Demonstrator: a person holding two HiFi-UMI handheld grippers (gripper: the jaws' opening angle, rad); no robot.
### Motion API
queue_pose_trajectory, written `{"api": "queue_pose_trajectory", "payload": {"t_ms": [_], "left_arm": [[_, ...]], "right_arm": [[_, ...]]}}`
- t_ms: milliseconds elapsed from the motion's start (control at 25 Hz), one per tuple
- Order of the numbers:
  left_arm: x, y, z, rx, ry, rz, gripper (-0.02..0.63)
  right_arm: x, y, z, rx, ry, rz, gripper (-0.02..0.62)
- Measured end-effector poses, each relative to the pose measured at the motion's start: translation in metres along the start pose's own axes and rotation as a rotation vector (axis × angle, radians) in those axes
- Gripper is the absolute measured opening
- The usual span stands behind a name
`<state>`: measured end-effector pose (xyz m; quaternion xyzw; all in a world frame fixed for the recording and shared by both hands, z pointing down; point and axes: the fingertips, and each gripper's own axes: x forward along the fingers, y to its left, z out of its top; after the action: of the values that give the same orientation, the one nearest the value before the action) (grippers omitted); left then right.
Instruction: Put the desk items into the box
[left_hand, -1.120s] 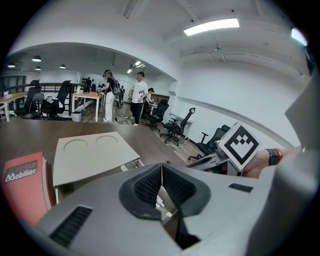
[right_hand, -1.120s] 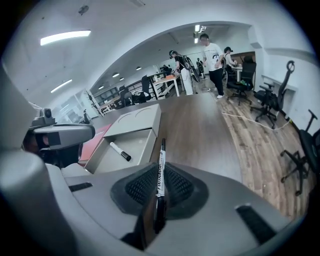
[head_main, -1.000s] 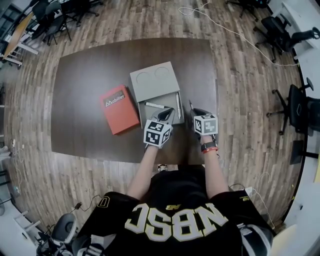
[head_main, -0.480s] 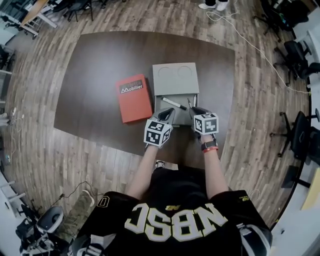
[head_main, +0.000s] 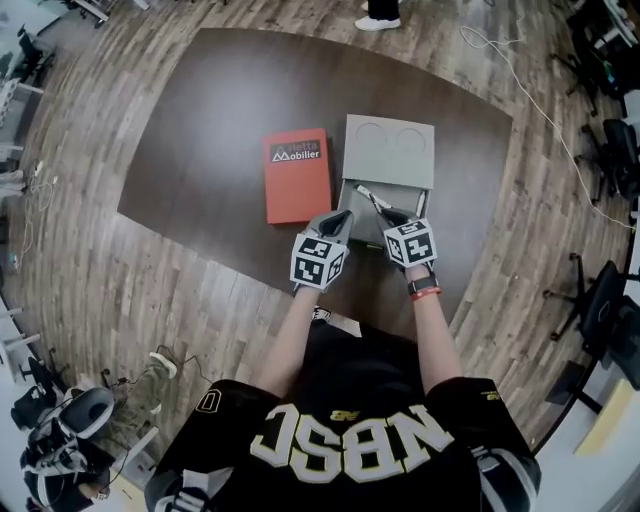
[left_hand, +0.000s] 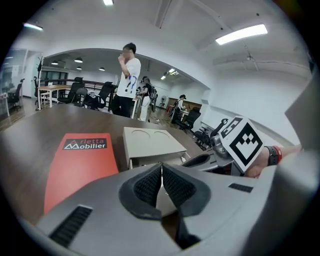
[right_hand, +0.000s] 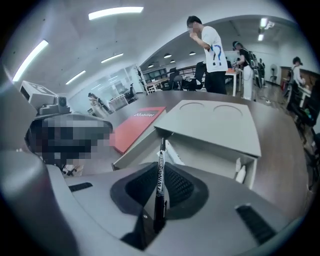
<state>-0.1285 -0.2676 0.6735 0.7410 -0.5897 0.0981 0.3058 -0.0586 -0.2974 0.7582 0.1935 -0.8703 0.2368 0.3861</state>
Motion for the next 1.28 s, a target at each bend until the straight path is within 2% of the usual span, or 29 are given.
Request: {"api": "queue_pose_trajectory", "payload": {"t_ms": [120, 240, 320, 640, 880, 920, 960, 1000, 1280], "left_arm": [[-0.005, 0.008, -0.002, -0.012, 0.001, 0.019, 0.018], [-0.012, 0.016, -0.007, -0.027, 0.005, 0.040, 0.018], [-0.014, 0.020, -0.012, -0.036, 0.011, 0.052, 0.018], [-0.021, 0.028, -0.019, -0.045, 0.025, 0.072, 0.018], [-0.023, 0.029, -0.020, -0.041, 0.025, 0.072, 0.018], [-0.023, 0.029, -0.019, -0.038, 0.025, 0.070, 0.018], [-0.023, 0.028, -0.019, -0.035, 0.023, 0.067, 0.018], [-0.024, 0.028, -0.018, -0.031, 0.022, 0.064, 0.018], [-0.030, 0.021, -0.001, 0.011, -0.009, 0.030, 0.018]], "right_arm": [[0.010, 0.009, -0.001, -0.073, 0.029, 0.020, 0.048], [0.020, 0.017, -0.005, -0.235, 0.084, 0.003, 0.048], [0.026, 0.022, -0.010, -0.303, 0.117, 0.007, 0.049], [0.040, 0.022, -0.021, -0.389, 0.169, -0.011, 0.049], [0.044, 0.021, -0.024, -0.347, 0.160, -0.004, 0.049], [0.044, 0.021, -0.024, -0.331, 0.154, -0.001, 0.060], [0.043, 0.021, -0.023, -0.315, 0.146, 0.000, 0.101], [0.041, 0.022, -0.021, -0.301, 0.136, -0.003, 0.104], [0.008, 0.013, 0.002, -0.140, -0.006, -0.083, 0.129]]}}
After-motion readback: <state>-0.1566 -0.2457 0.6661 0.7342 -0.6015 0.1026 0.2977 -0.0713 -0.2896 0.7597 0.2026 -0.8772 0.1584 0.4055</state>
